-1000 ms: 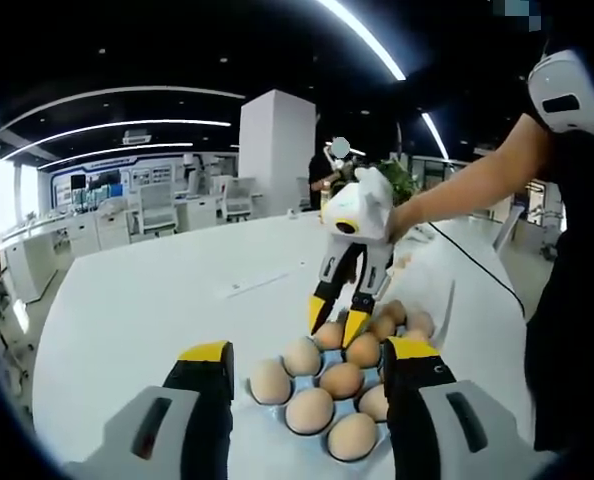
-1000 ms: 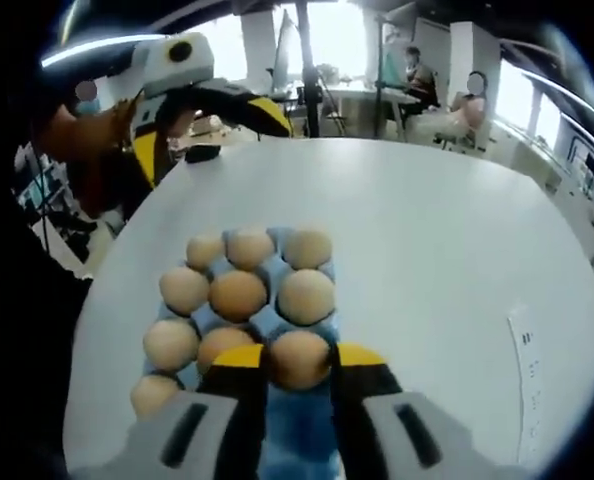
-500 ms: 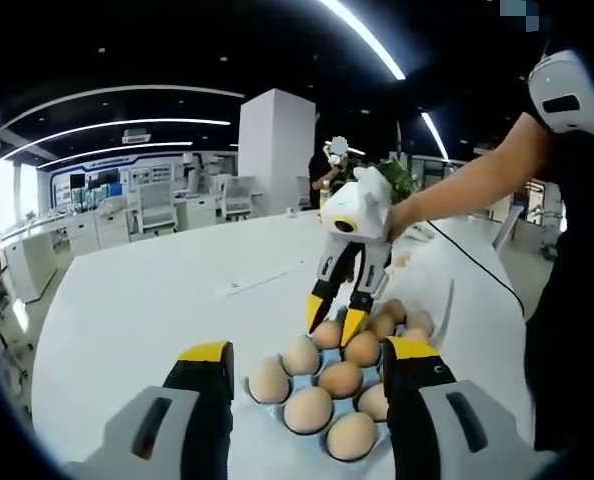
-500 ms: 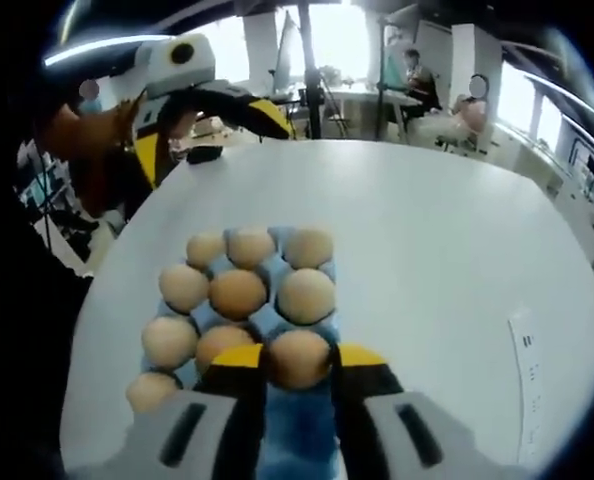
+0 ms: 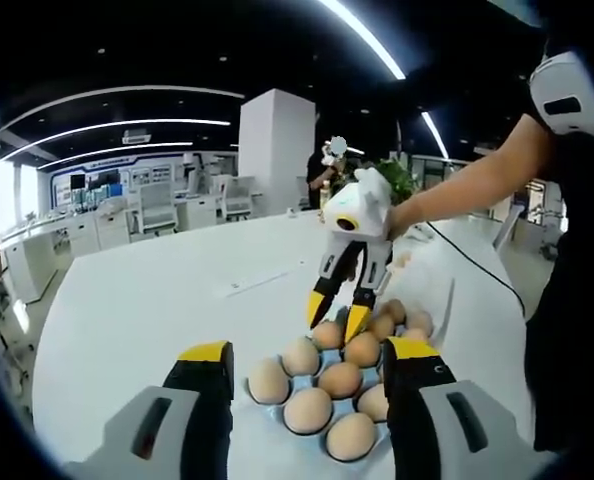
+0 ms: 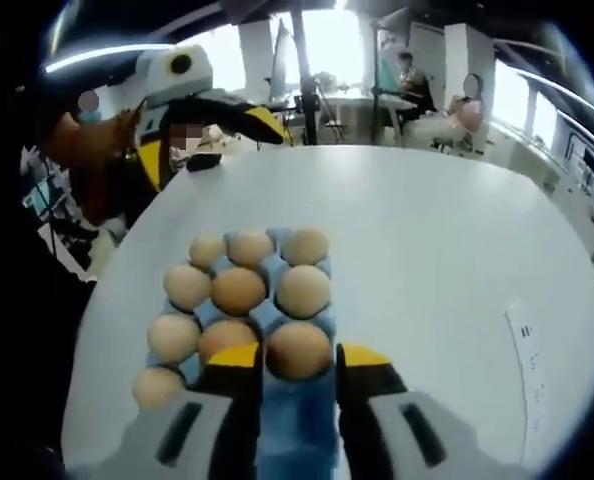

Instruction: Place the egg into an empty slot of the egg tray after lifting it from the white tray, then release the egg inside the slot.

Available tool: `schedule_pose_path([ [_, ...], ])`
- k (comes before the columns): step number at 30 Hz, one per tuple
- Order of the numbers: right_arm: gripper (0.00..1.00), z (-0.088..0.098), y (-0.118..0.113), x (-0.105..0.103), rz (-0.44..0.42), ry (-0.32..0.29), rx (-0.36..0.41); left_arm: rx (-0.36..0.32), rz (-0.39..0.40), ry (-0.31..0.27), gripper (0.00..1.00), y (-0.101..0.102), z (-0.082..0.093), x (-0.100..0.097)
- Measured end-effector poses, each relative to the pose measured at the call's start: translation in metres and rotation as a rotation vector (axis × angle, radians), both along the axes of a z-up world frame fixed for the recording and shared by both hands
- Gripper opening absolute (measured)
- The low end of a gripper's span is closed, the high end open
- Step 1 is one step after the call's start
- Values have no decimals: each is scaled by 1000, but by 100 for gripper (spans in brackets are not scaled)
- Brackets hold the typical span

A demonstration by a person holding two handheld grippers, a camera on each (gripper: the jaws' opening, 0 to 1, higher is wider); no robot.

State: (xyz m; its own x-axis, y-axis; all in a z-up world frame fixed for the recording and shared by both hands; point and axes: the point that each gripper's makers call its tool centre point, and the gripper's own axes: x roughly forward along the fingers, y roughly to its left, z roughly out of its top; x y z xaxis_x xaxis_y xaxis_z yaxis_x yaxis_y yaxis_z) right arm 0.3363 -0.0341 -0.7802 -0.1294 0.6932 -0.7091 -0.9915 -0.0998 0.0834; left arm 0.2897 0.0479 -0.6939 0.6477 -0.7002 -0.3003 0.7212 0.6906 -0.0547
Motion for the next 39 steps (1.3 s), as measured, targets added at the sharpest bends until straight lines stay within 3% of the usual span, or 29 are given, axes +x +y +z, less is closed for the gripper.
schedule_pose_path([
  [22, 28, 8, -31, 7, -95, 22, 38, -1, -12, -9, 61, -5, 4, 1],
  [39, 27, 4, -71, 11, -190, 32, 34, 2, -20, -11, 61, -7, 4, 0],
])
